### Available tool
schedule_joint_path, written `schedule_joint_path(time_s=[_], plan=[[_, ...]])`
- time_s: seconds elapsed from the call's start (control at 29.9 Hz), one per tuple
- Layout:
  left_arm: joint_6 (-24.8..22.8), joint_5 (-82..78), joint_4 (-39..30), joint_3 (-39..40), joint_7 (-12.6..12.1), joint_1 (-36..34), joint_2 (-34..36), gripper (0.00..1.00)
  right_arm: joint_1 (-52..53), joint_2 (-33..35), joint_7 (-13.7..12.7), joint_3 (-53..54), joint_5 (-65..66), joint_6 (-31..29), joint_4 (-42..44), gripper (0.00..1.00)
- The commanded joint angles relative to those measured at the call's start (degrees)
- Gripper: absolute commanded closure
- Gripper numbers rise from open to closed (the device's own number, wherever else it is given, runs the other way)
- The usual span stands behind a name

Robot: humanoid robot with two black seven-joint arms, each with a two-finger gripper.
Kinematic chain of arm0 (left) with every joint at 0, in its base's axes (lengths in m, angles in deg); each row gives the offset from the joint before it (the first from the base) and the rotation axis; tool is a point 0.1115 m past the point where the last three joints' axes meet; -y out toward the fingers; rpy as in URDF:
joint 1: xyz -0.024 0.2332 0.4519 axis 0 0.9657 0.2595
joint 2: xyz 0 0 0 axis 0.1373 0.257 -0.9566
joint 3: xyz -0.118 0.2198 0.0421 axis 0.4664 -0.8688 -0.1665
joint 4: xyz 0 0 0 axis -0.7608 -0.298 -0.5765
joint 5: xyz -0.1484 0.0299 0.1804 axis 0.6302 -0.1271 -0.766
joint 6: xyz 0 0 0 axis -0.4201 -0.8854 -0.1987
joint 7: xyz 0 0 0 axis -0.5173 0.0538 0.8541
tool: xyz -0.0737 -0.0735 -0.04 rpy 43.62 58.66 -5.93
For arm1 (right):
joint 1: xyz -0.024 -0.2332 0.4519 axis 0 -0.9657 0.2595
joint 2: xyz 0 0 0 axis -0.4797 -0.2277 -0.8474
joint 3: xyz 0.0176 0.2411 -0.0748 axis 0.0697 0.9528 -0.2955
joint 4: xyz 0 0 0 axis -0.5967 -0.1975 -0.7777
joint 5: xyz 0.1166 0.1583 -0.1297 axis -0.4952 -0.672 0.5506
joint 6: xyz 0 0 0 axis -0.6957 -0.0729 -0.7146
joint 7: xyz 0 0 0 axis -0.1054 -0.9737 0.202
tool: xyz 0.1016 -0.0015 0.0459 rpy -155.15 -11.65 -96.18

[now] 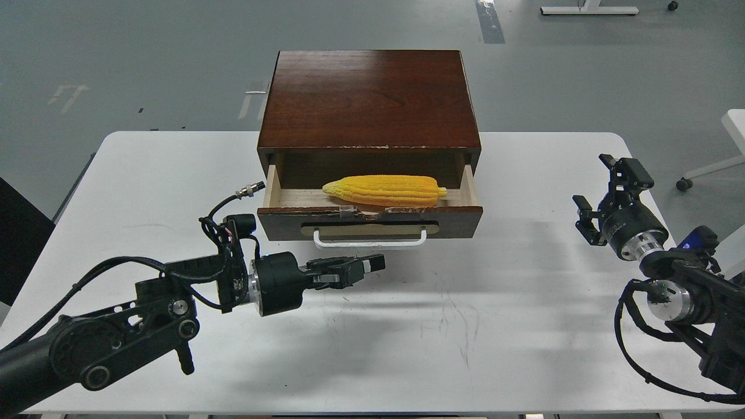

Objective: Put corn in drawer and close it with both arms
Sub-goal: 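Push the drawer front with the left gripper toward the box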

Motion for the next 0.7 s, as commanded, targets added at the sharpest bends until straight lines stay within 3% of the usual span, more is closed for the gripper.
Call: schedule_joint_path(time_s=[0.0, 0.37, 0.67], plan=[[-0.1, 2.4, 0.6, 0.0, -0.1, 0.2, 0.0, 1.00, 0.0, -0.1, 0.0, 0.0, 0.0, 0.0, 0.0, 0.02], [-0.7, 6.9, 1.2, 0.7, -0.3, -0.2, 0.2, 1.00, -0.1, -0.1, 0.0, 0.0, 0.0, 0.0, 0.0, 0.02], [-0.4, 7.2, 6.2, 1.7, -0.3, -0.7, -1.9, 1.00, -0.2, -0.1, 0.0, 0.0, 0.0, 0.0, -0.2, 0.02]])
